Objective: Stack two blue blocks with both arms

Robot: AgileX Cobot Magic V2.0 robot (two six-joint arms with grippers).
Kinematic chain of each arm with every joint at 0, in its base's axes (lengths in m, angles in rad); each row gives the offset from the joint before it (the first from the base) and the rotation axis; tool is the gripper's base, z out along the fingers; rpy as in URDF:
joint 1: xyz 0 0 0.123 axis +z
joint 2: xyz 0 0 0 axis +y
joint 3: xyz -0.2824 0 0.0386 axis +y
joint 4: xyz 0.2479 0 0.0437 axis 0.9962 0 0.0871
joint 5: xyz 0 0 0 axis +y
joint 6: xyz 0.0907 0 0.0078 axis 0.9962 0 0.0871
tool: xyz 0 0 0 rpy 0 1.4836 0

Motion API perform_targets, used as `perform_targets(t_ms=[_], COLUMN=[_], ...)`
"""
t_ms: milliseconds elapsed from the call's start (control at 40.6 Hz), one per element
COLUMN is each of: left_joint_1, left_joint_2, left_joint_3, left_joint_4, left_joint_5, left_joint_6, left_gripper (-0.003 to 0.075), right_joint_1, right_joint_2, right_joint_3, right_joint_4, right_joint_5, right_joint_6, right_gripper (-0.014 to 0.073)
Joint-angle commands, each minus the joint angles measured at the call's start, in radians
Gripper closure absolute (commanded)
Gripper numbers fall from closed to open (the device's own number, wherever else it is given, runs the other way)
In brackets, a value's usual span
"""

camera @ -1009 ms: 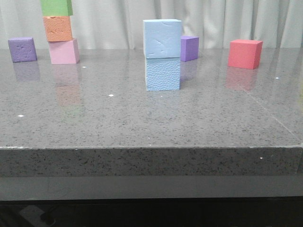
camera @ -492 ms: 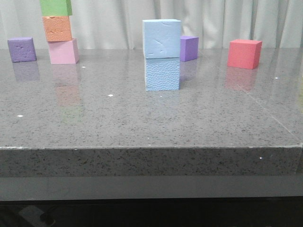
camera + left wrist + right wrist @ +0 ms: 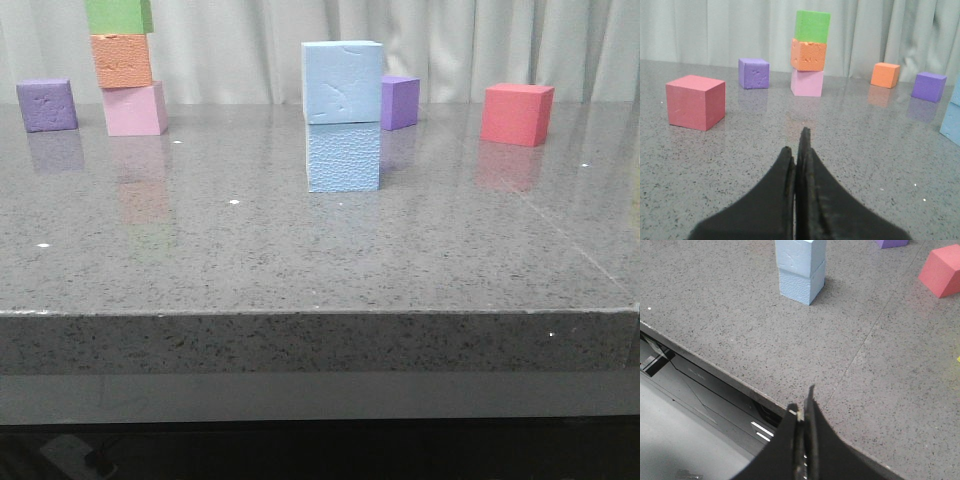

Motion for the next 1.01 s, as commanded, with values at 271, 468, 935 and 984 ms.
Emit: perform_targets(t_ms=[271, 468, 935, 984], left_joint_1=[0.007, 0.001, 0.001, 0.001], left_joint_2=[-0.02, -0.02, -0.02, -0.02], left_joint_3=[0.001, 0.001, 0.001, 0.001], left_joint_4=[0.002, 0.002, 0.002, 0.002], left_joint_5=[-0.138, -0.138, -0.138, -0.138], left_joint_6=[0.004, 0.004, 0.004, 0.004], left_gripper=[0.0741, 0.0741, 0.0741, 0.0741], right_joint_1=[-0.004, -0.004, -0.004, -0.004], right_joint_2=[0.002, 0.002, 0.002, 0.002], right_joint_3=[-0.031, -0.031, -0.031, -0.031], right_joint_4=[-0.005, -0.005, -0.005, -0.005], right_joint_5=[-0.066, -0.066, -0.066, -0.066], right_joint_6=[-0.001, -0.001, -0.001, -0.001], right_gripper=[0.0713, 0.0713, 0.0713, 0.0713])
